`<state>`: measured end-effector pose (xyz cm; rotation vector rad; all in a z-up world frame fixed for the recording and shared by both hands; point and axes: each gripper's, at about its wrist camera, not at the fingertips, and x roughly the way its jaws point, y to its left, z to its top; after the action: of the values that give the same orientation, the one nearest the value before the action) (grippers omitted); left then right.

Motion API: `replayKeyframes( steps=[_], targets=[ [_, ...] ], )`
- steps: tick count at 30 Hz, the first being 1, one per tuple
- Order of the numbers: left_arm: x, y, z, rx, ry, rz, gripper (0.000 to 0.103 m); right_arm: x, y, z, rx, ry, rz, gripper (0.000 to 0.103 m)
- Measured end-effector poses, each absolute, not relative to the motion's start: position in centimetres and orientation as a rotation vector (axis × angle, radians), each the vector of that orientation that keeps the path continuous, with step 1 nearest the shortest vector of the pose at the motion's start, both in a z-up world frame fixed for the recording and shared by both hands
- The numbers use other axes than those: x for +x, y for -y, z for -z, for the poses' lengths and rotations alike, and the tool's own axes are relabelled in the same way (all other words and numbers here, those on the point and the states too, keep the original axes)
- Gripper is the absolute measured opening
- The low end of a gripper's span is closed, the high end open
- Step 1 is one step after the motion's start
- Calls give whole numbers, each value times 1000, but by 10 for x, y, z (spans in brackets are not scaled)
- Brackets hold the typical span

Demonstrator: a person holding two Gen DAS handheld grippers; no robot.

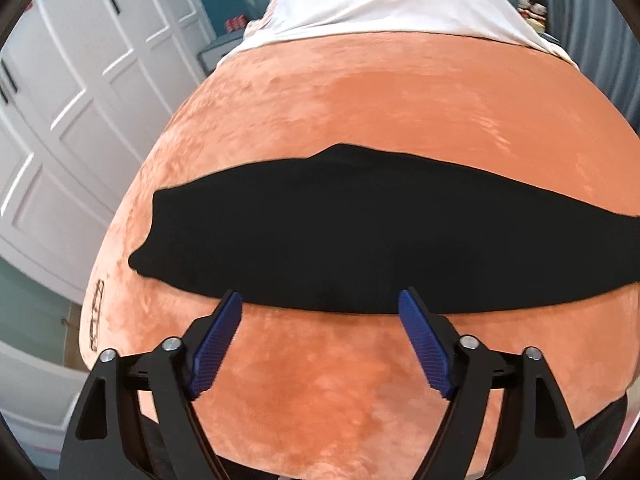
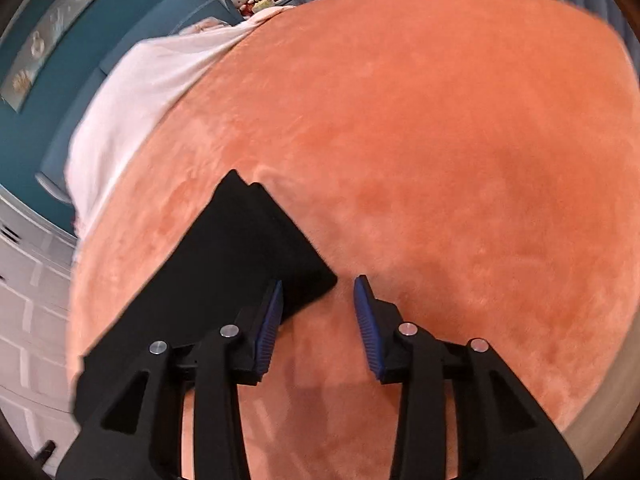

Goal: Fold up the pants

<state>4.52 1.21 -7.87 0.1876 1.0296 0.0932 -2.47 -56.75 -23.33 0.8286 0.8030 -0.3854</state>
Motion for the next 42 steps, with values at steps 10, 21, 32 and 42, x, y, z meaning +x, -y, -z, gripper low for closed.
replayKeyframes(
  steps=[10,21,32,42],
  targets=[
    [43,45,78,264,-1017,-13,81,-4,569,202,860,-684,245,21],
    [42,23,89,222,-1064,-27,81,10,571,237,935,-792,367,33],
    [28,-68,100,45,-1088,-75,81,100,376,90,610,-739,-36,20],
    [5,-193,98,-73,-1062,-213,81,171,108,156,226,-1002,-301,20]
  ],
)
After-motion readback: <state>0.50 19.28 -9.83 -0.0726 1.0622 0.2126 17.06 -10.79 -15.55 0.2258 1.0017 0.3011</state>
